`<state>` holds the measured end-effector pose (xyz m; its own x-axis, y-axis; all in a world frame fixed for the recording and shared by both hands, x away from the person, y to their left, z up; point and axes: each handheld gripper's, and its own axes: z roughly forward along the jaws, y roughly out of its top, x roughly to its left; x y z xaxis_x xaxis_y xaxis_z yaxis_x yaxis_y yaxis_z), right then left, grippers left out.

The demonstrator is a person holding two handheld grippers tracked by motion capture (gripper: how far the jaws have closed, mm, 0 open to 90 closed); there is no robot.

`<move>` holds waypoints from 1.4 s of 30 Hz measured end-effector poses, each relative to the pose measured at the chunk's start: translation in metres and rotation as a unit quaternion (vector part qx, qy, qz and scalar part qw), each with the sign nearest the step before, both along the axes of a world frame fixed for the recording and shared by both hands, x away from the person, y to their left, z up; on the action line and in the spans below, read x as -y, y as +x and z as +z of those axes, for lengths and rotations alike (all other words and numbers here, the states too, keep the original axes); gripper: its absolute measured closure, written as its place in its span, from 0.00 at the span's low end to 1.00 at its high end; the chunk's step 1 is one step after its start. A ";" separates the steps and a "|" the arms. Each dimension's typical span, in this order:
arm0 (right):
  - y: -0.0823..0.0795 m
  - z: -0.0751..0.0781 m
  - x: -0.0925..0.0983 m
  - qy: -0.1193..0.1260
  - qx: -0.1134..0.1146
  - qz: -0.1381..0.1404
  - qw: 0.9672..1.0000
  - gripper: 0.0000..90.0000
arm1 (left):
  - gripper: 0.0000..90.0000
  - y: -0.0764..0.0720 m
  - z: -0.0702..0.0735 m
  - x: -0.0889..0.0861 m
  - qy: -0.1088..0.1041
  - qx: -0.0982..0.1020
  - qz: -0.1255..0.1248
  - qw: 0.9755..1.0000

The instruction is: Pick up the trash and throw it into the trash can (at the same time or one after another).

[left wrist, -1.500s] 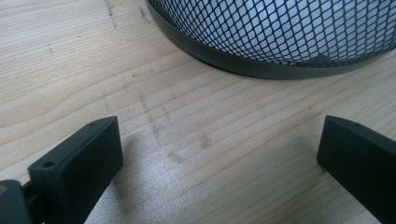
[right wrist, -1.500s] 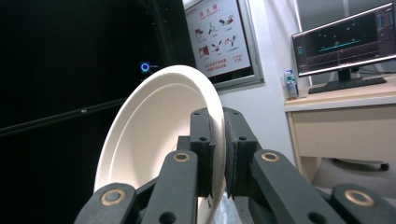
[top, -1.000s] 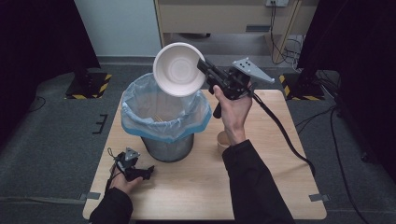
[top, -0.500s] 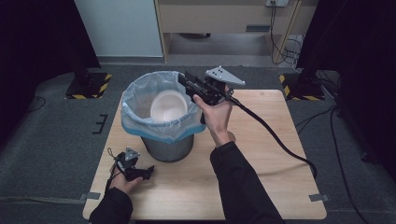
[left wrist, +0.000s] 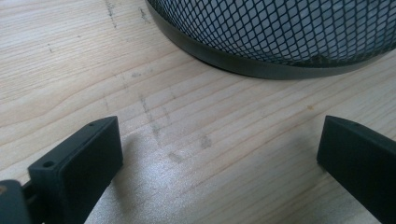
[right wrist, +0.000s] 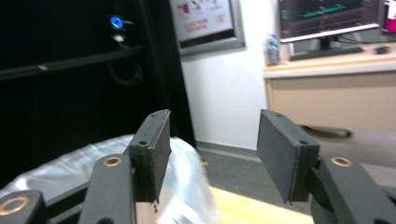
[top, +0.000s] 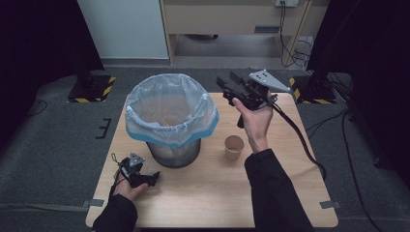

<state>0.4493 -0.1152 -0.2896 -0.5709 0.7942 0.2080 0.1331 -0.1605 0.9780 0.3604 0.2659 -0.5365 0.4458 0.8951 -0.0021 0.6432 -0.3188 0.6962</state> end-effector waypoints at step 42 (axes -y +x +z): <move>-0.010 -0.184 0.083 -0.169 -0.197 -0.010 0.966 0.63 | 0.00 0.000 0.000 0.000 0.000 0.000 0.000 1.000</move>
